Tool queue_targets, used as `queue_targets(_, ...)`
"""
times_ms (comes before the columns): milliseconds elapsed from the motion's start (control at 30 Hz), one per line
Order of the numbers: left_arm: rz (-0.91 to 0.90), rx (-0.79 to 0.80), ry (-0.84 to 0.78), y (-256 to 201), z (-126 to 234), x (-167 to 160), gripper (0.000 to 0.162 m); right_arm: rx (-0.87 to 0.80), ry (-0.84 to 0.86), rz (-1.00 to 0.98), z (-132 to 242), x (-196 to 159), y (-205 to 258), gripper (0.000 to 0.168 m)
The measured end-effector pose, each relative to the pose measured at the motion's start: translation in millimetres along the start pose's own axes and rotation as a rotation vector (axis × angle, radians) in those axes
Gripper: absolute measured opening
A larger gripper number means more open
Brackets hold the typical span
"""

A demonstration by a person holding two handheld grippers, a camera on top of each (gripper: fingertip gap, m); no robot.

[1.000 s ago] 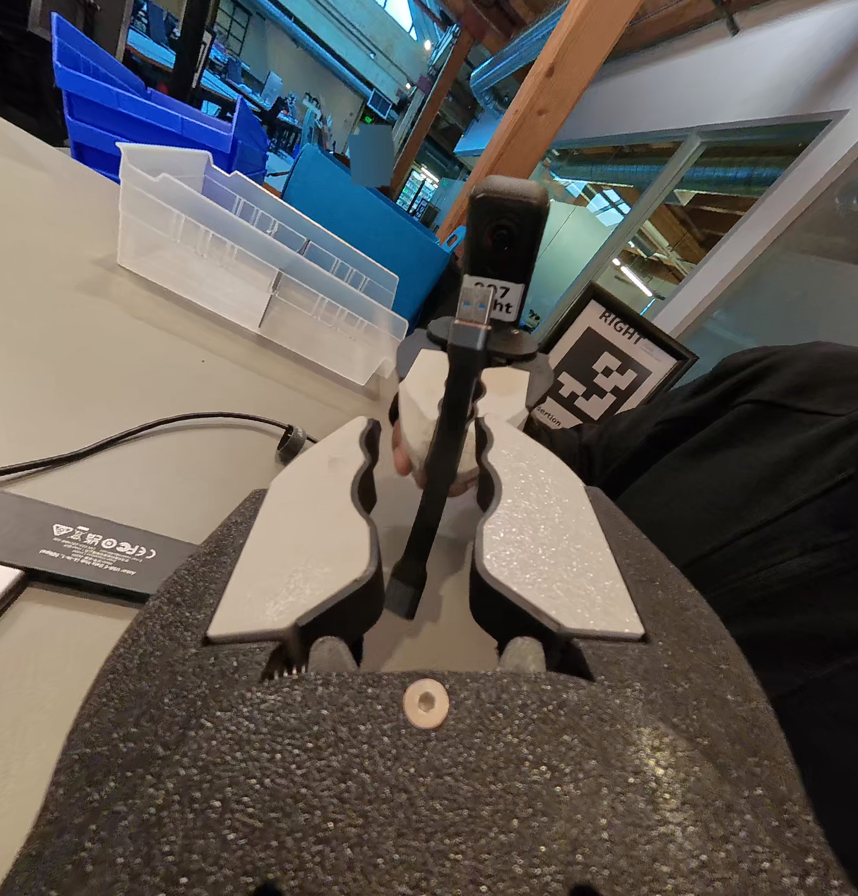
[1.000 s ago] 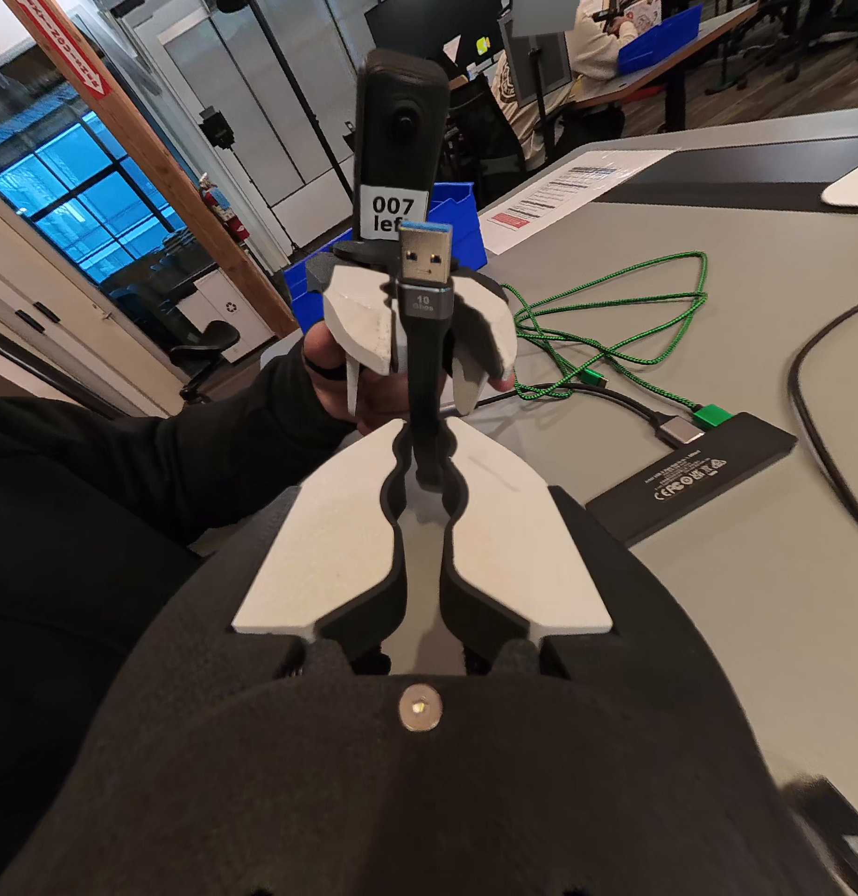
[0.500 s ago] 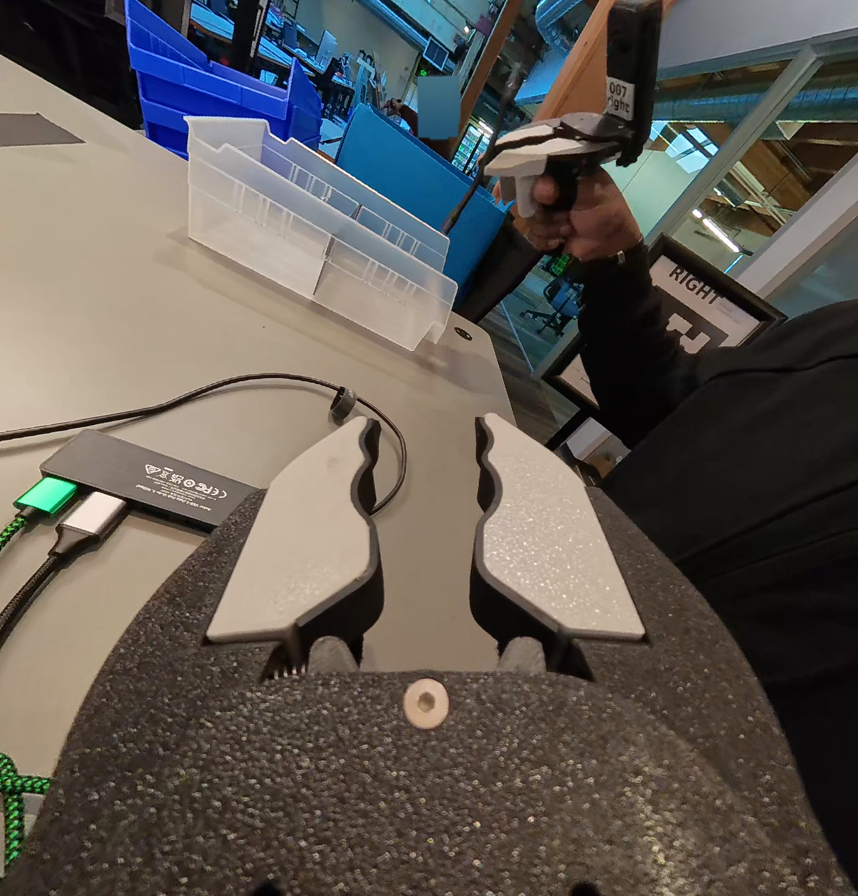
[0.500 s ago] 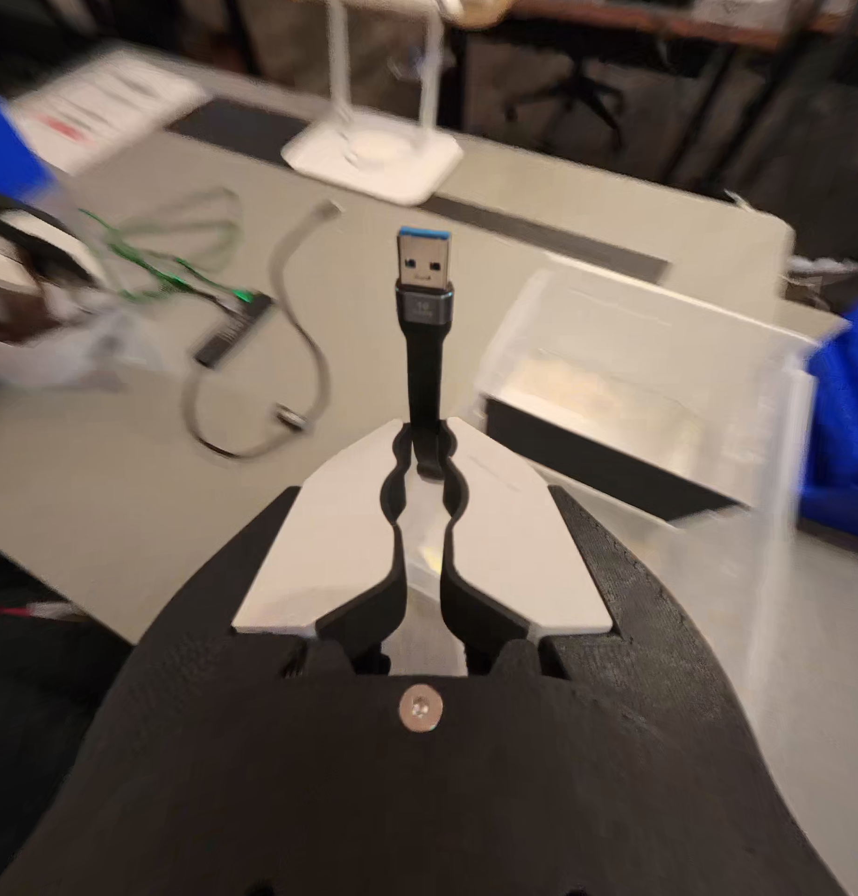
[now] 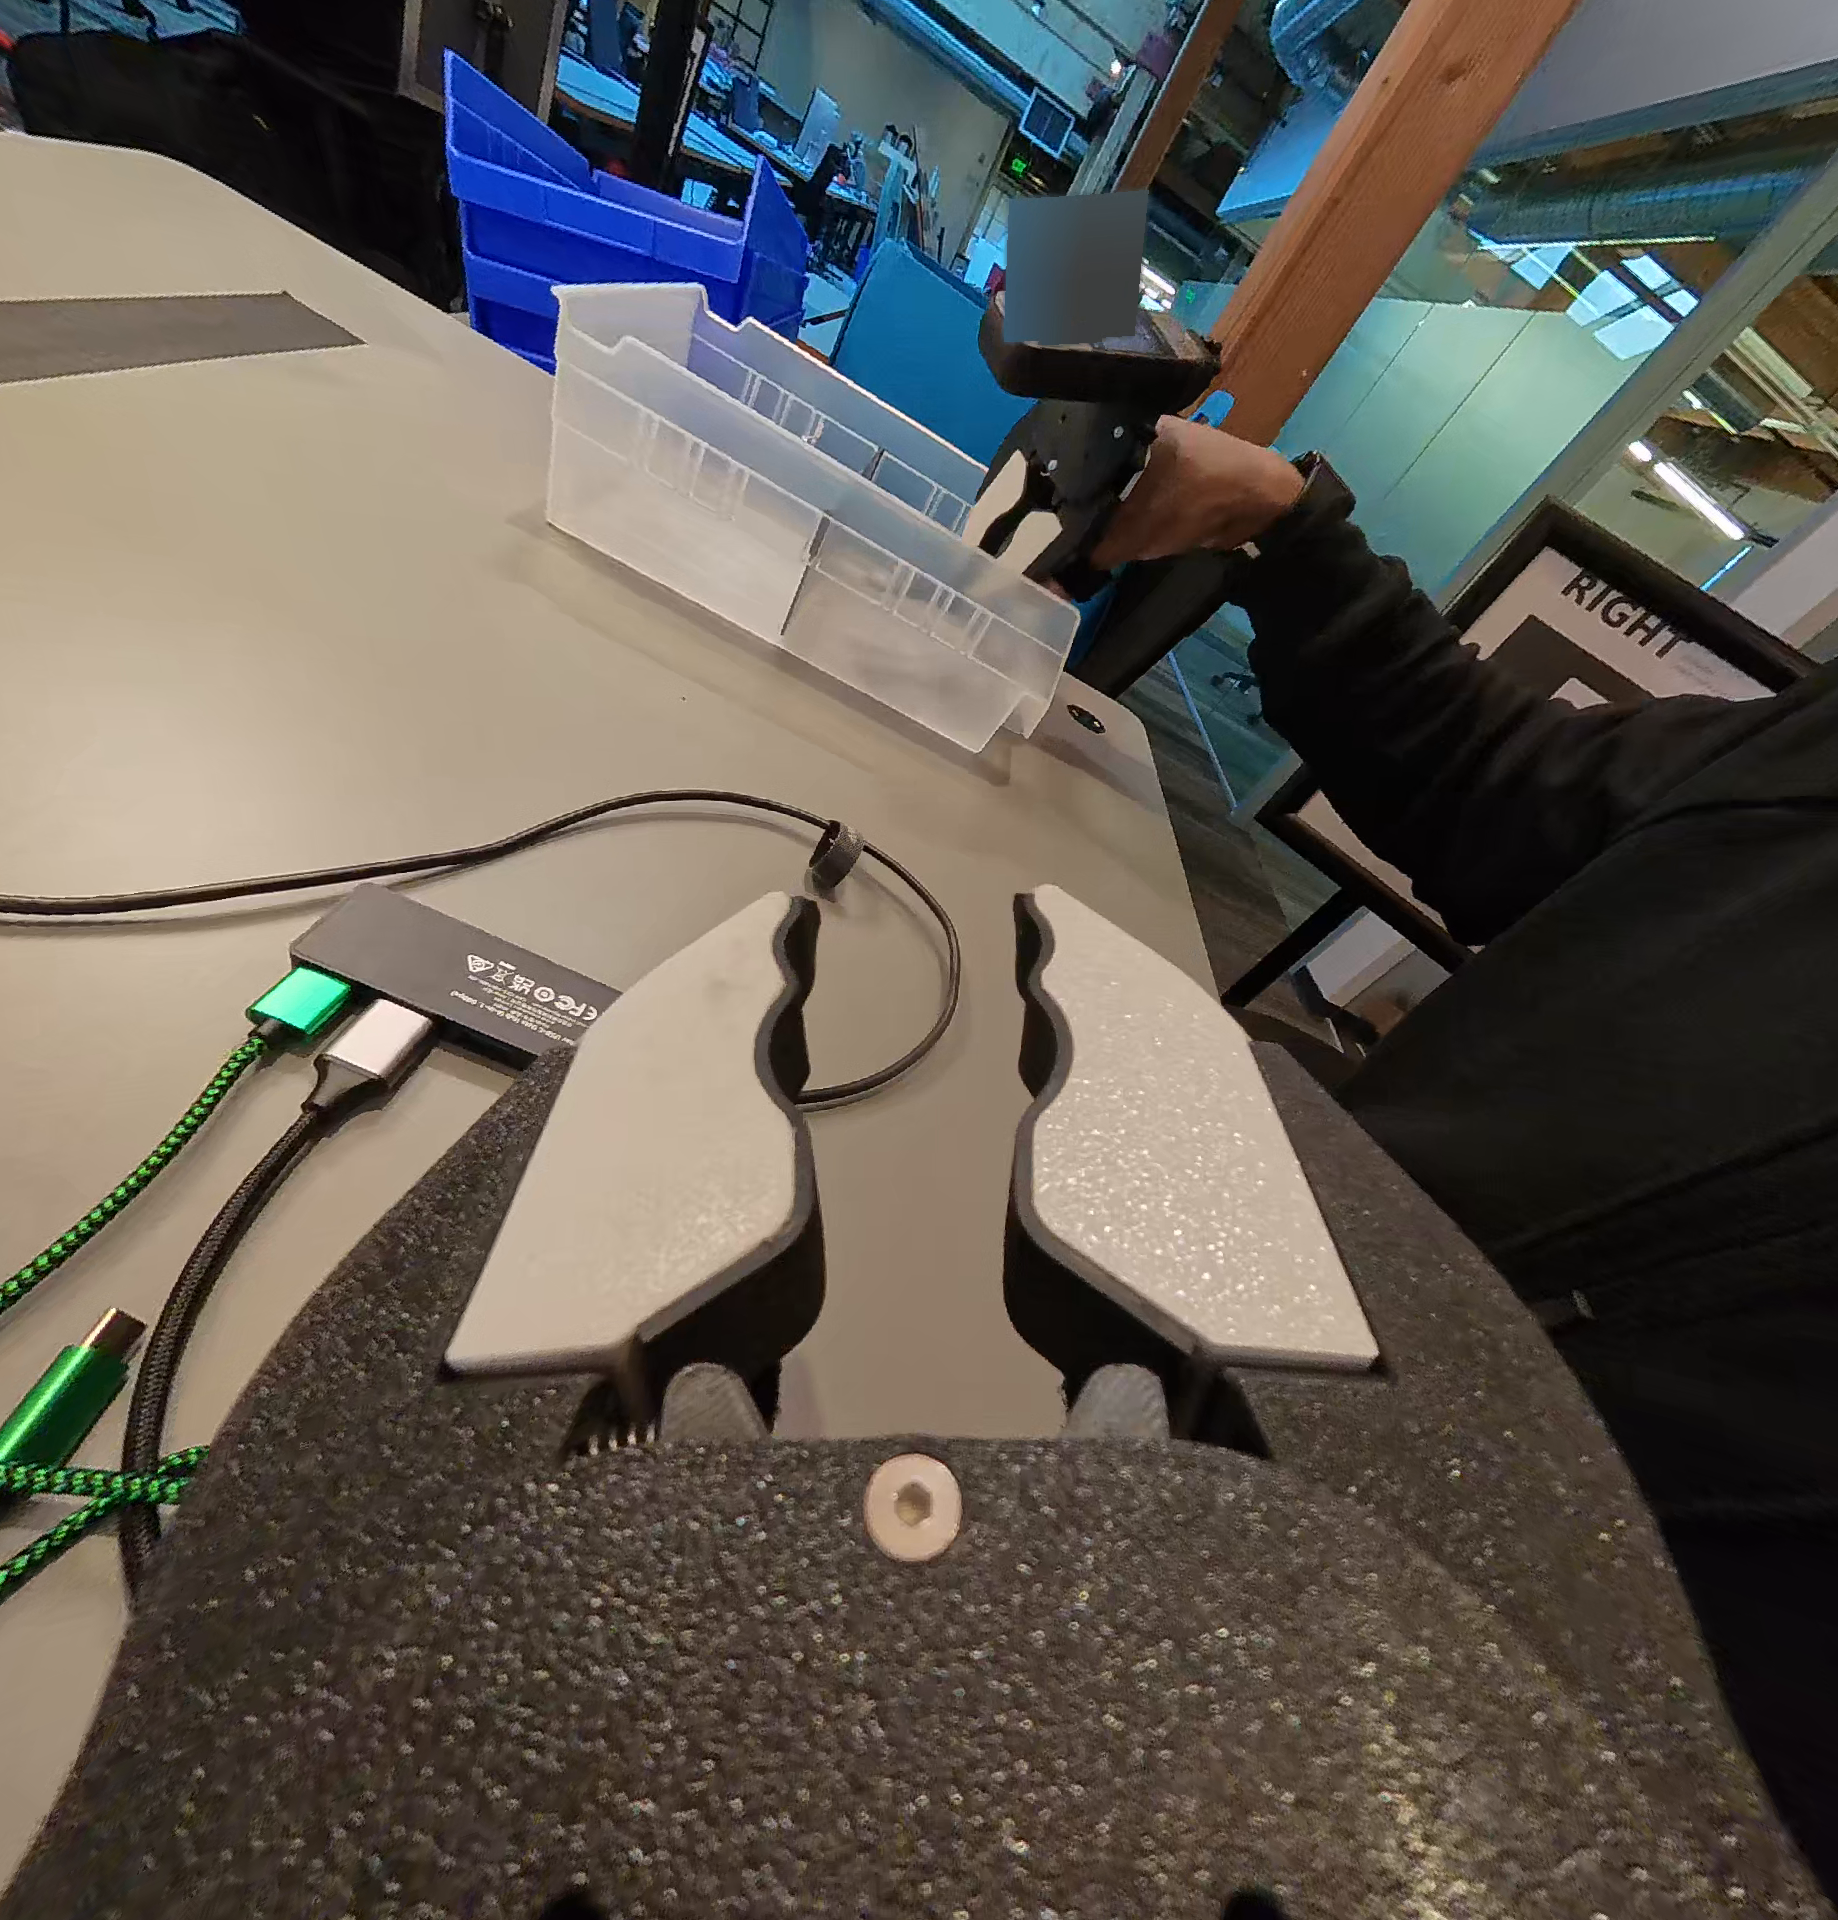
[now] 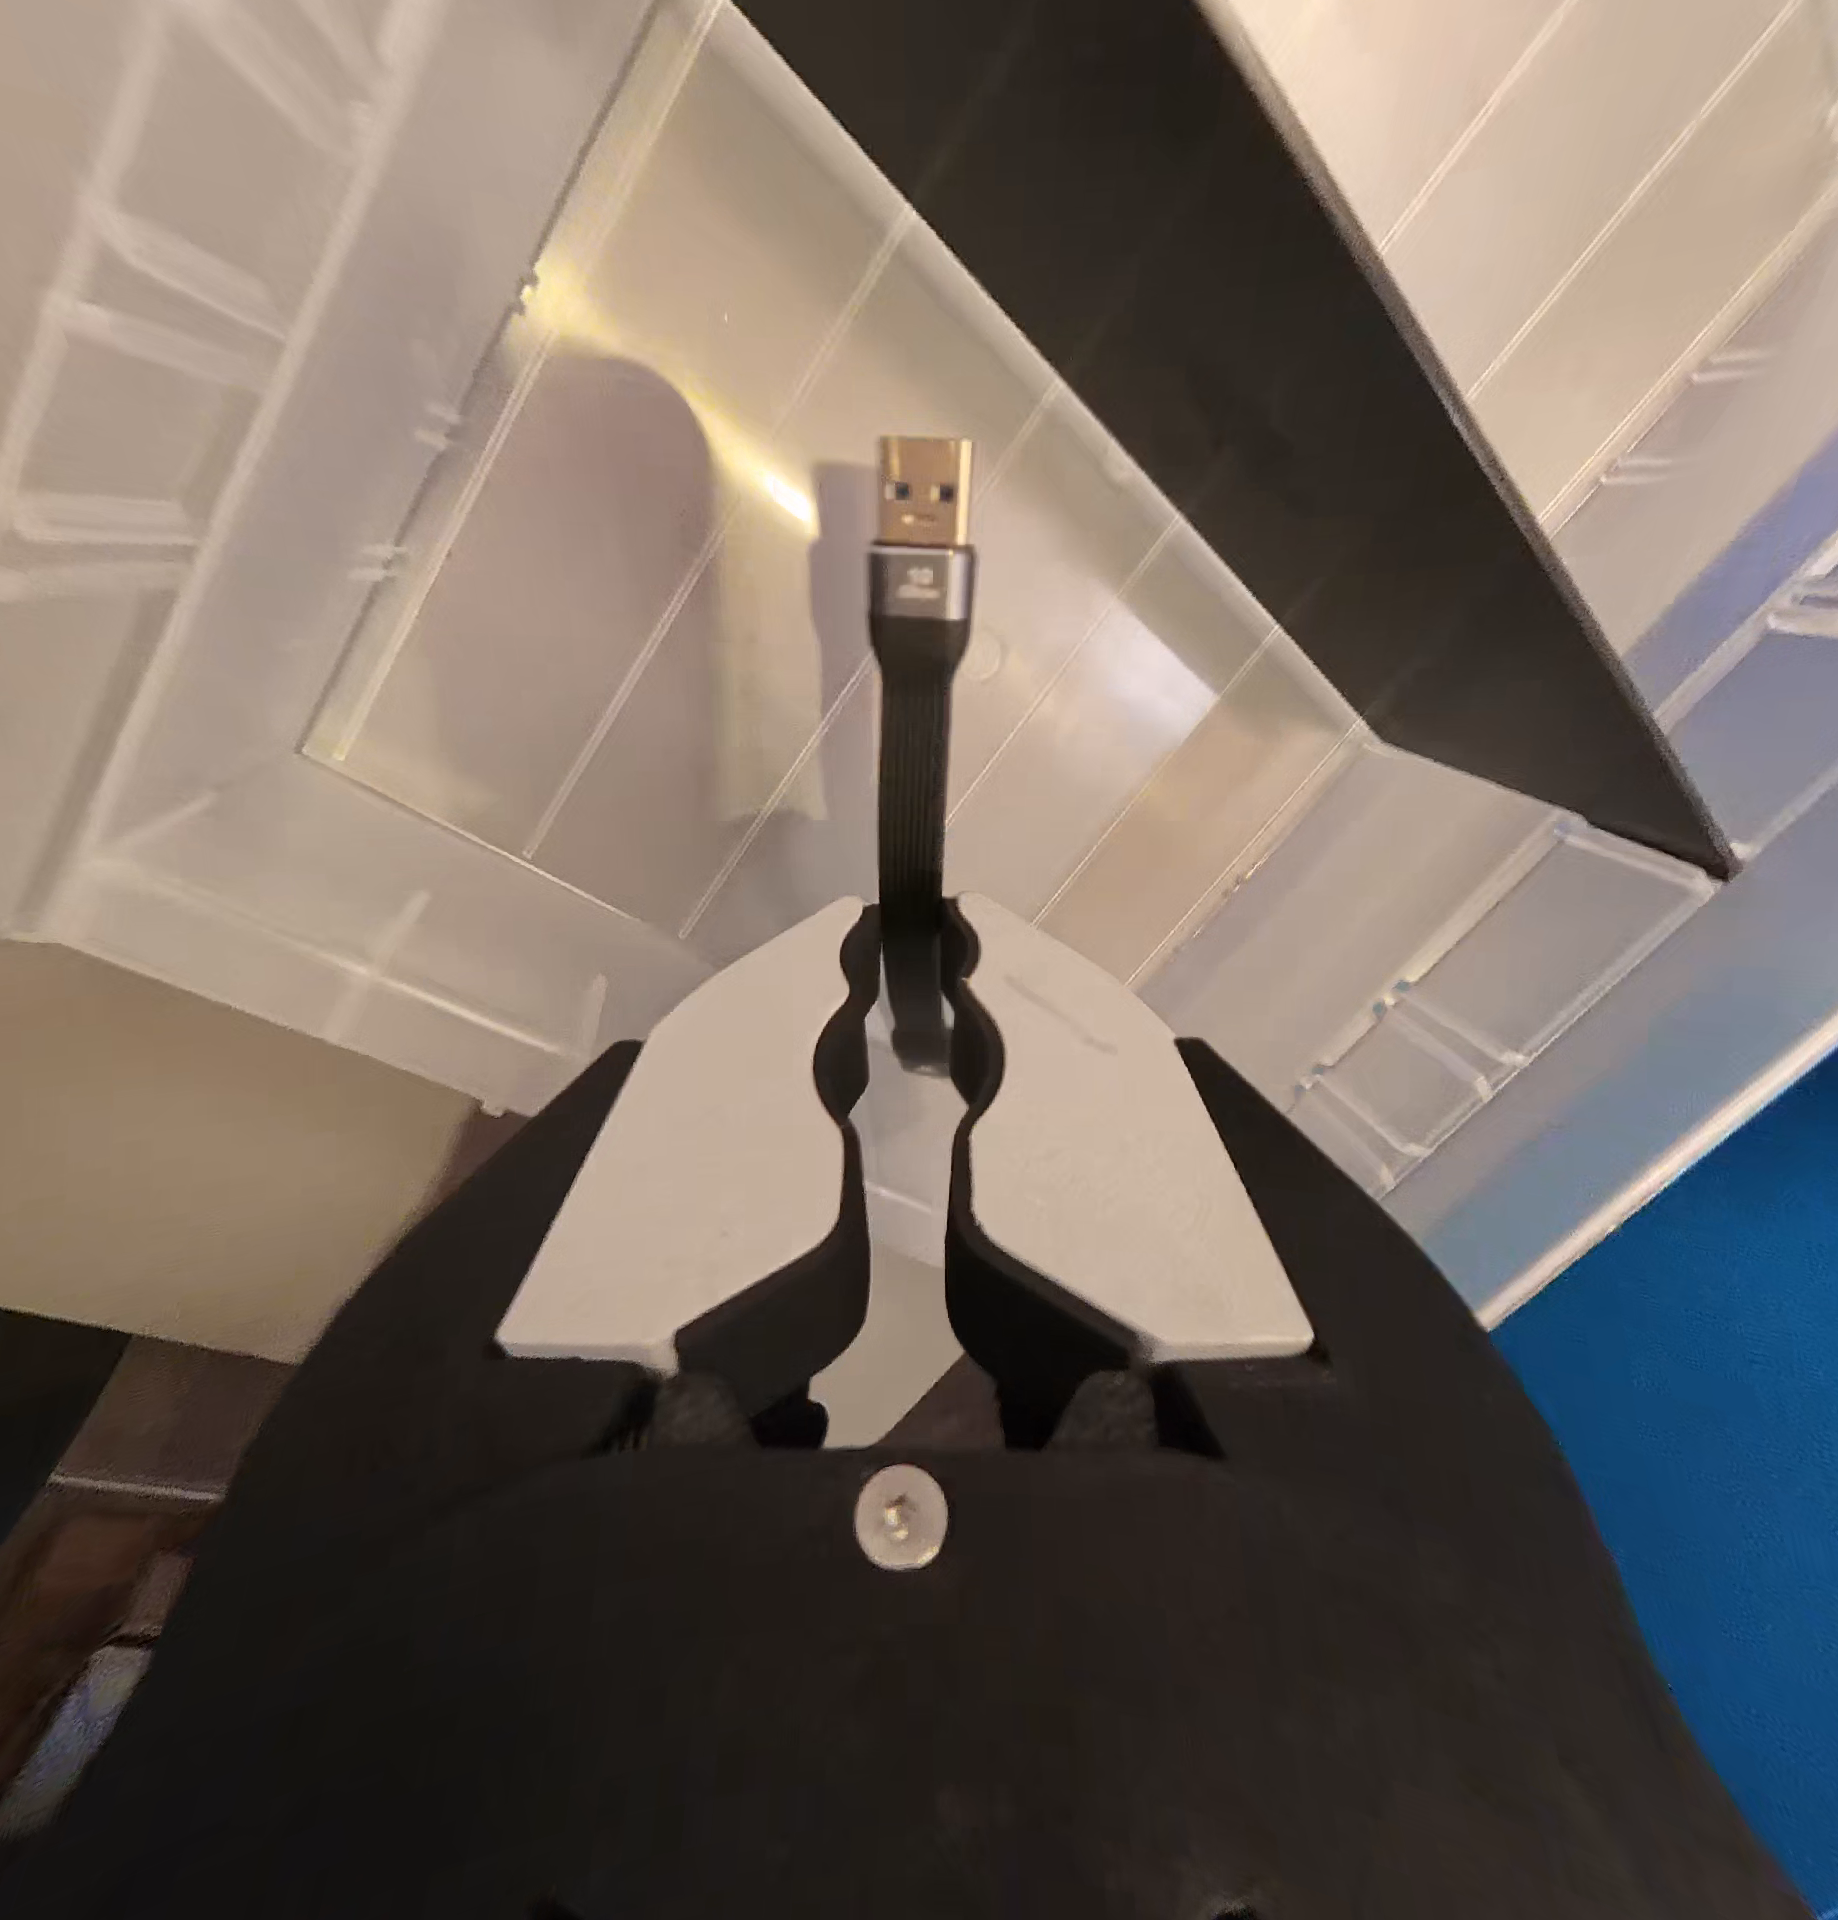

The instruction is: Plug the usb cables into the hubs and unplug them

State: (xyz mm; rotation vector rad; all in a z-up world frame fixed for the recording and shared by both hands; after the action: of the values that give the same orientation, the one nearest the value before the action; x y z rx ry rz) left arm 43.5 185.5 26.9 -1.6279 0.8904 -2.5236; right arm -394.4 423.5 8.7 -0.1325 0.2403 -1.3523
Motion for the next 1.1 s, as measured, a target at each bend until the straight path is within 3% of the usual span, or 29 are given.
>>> queue_targets(267, -0.004, 0.064, 0.016, 1, 3, 1, 0.037, -0.077, -0.136, -0.078, 41, -1, 3, 0.030)
queue_targets(433, 0.038, 0.228, 0.057, 14, 8, -2, 0.037, 0.001, -0.415, -0.098, 101, 7, 40, 0.034)
queue_targets(633, 0.062, 0.291, 0.108, 21, 4, -7, 0.037, 0.313, -0.632, 0.109, 110, 92, 137, 0.039)
queue_targets(900, 0.052, 0.395, 0.145, 32, 9, -11, 0.037, 0.525, -0.569, 0.116, 53, 217, 236, 0.071)
queue_targets(1000, 0.071, 0.398, 0.141, 36, 9, -13, 0.037, 0.485, -0.560, 0.077, 44, 239, 256, 0.080)
queue_targets(1100, 0.076, 0.399, 0.146, 38, 9, -13, 0.037, 0.314, -0.545, 0.045, 37, 253, 266, 0.080)
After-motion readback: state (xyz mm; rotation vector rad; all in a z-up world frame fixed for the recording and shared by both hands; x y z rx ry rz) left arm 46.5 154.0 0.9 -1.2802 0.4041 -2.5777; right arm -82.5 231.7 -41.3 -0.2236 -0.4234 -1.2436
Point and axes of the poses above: each gripper's, where its closed fingertips meet, z back along the fingers, x out of its top, y = z × x across the jaws, the point moved 8 cm from there along z, back along the fingers, and after that the axes turned 10 degrees about y, right-handed, at the moved point
